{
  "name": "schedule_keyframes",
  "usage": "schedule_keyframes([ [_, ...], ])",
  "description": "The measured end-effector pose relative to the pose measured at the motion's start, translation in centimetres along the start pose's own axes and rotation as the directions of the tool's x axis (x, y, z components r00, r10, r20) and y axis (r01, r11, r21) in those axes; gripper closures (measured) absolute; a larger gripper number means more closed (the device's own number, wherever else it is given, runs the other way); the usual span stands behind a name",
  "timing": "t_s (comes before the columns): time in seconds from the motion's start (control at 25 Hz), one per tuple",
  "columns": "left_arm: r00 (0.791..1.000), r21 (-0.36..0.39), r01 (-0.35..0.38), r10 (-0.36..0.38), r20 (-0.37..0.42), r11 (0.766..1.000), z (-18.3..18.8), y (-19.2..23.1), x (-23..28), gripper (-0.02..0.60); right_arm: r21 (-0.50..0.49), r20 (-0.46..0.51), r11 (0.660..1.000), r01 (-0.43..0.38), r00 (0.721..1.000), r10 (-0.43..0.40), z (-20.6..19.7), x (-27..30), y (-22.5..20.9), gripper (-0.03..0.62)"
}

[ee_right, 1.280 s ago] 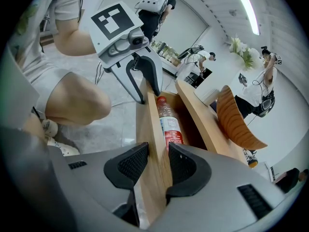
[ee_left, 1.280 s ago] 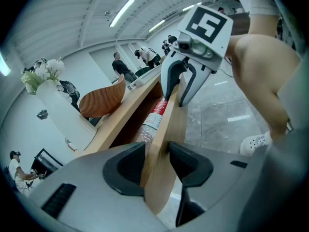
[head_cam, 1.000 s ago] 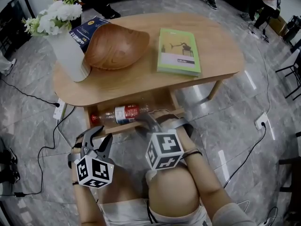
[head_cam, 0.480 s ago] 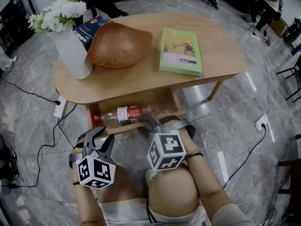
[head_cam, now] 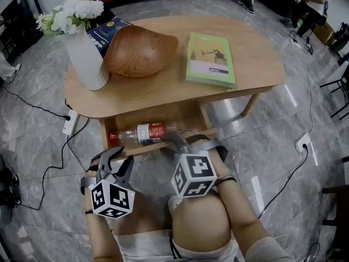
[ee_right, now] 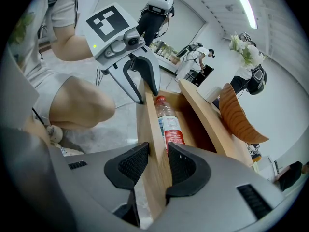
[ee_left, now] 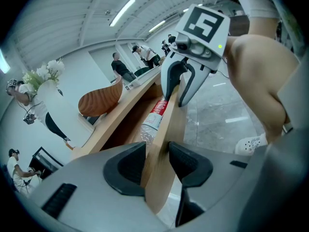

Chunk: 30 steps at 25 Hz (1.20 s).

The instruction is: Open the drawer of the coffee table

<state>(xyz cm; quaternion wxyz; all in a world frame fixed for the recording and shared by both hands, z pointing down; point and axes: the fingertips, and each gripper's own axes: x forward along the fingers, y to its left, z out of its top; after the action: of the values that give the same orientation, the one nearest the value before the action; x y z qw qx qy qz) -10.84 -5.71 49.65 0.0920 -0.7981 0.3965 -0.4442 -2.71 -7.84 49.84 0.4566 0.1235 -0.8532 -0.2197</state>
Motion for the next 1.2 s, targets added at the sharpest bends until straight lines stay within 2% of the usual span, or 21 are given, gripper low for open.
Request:
schedule_keyframes([
  [1.2, 0.999, -0.021, 0.033, -0.033, 0.003, 0.999, -0.1, -1.1, -0.7, 0.433, 0.031, -0.013, 0.999, -0.019, 1.000, 0.019, 0.0, -0.5, 1.1, 0.461],
])
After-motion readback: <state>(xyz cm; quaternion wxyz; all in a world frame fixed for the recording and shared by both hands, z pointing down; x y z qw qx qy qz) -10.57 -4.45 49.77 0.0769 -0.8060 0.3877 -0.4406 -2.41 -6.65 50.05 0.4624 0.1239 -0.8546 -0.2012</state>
